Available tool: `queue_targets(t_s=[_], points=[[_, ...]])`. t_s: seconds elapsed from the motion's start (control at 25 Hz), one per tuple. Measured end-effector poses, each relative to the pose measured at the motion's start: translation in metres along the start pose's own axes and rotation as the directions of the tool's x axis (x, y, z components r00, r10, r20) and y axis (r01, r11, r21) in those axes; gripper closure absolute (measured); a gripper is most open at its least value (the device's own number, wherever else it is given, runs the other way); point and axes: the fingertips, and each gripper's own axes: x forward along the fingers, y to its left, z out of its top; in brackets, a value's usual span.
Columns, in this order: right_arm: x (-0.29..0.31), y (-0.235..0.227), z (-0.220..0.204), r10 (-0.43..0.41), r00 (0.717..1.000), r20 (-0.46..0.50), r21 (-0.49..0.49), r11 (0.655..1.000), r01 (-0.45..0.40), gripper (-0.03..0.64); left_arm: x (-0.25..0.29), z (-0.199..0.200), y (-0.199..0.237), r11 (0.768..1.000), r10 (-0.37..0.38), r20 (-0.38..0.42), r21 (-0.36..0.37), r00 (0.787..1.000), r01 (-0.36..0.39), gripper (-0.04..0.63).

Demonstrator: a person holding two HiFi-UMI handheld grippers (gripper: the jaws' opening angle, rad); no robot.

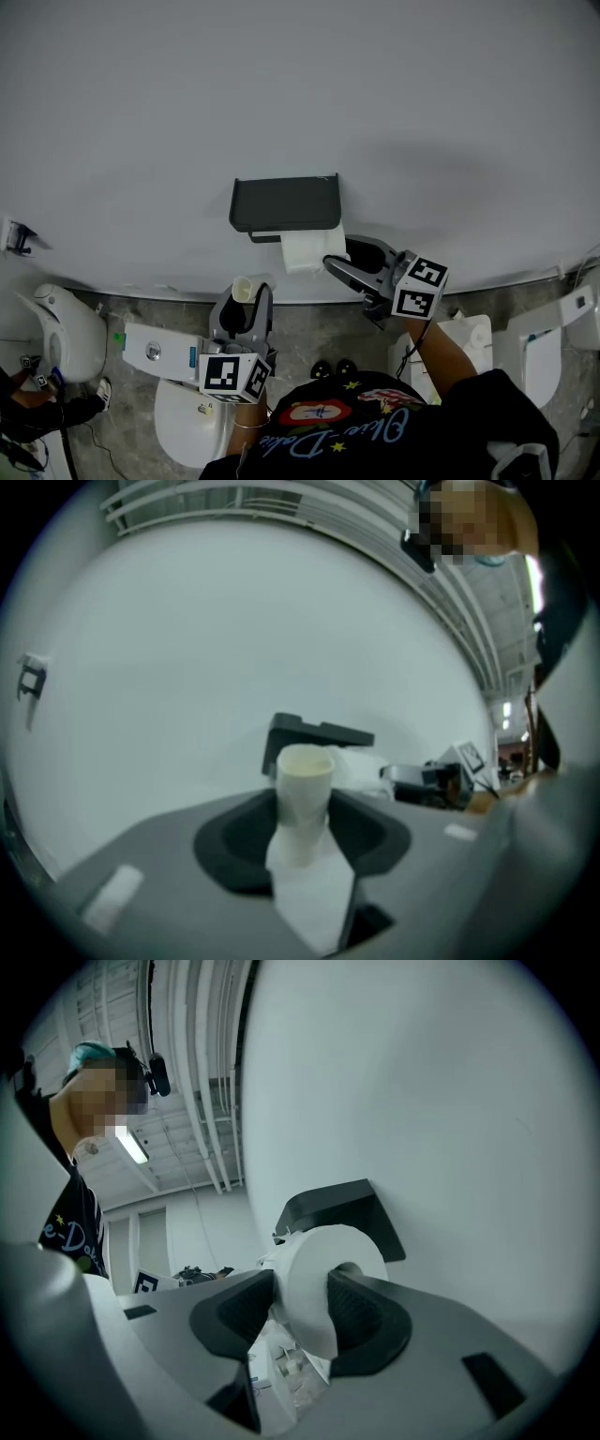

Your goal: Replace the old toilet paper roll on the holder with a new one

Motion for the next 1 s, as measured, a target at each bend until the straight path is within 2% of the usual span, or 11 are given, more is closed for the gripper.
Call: queue_targets(t_s=[0.24,0.48,0.72,1.0], points=[[0.022,0.014,-0.008,0.028,0.999,-0.039,-0.008,1.000,-0.028,0.437,-0.006,-0.001,0.003,1.000,0.019,0.003,-0.008,1.000,-0.019,0.428],[0.033,0.015,-0.013,0.017,0.999,-0.045,-0.011,1.000,-0.017,0.437,-0.010,-0.003,0.008,1.000,0.030,0.000,-0.011,1.000,-0.030,0.428],[0.025,0.011,-0.011,0.007,1.000,-0.021,-0.008,1.000,-0.007,0.437,-0.012,-0.004,0.006,0.999,0.040,-0.006,0.002,0.999,-0.040,0.428],[0.012,0.007,-0.008,-0.052,0.999,0.017,0.004,0.999,0.052,0.420,-0.012,-0.003,0.006,0.999,0.038,-0.007,0.001,0.999,-0.038,0.428]])
